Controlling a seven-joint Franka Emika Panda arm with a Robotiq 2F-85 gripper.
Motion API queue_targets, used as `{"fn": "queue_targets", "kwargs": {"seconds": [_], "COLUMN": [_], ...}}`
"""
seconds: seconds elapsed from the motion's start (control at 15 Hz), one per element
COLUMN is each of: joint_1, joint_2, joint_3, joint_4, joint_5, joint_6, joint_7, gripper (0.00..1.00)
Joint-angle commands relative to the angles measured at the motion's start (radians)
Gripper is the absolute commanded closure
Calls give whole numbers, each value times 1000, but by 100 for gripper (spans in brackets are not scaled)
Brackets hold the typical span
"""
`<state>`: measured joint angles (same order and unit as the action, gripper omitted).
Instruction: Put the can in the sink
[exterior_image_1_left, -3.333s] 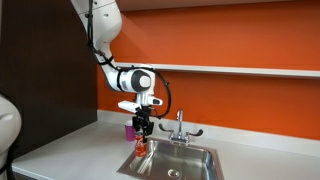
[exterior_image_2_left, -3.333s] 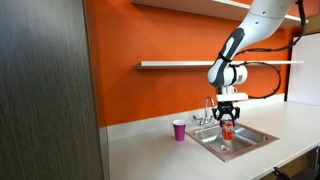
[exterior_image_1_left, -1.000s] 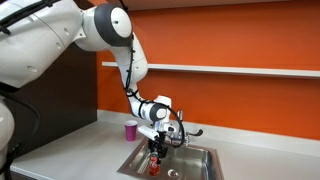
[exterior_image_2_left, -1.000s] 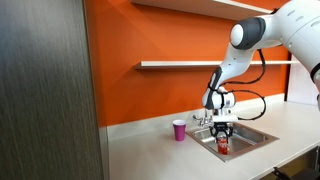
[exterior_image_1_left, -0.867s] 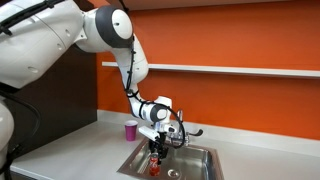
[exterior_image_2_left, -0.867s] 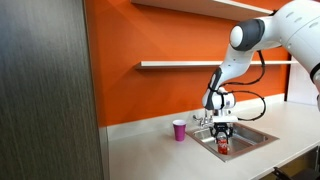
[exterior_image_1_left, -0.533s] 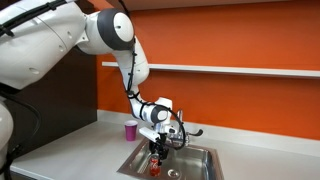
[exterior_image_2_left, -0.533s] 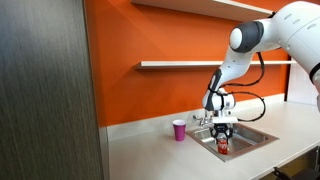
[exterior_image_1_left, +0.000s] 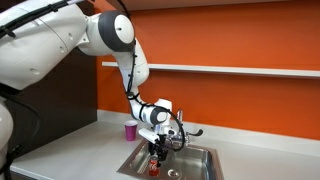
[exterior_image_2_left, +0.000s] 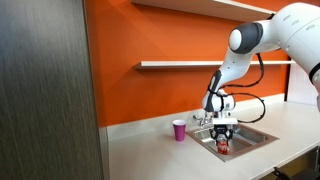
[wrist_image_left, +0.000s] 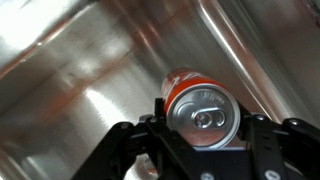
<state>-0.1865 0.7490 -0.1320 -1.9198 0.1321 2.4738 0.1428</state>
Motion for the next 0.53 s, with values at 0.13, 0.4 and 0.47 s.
{"fn": "queue_targets", "kwargs": {"seconds": [0.13,0.4,0.47], "joint_1": [-27,-28,-28], "joint_2": [6,15,18], "joint_3": [24,27,27], "joint_4": [19,22,23], "joint_5": [24,26,26], "joint_6": [-11,-10,-11], "joint_7": [-36,-38,-37], "gripper": [62,62,62]}}
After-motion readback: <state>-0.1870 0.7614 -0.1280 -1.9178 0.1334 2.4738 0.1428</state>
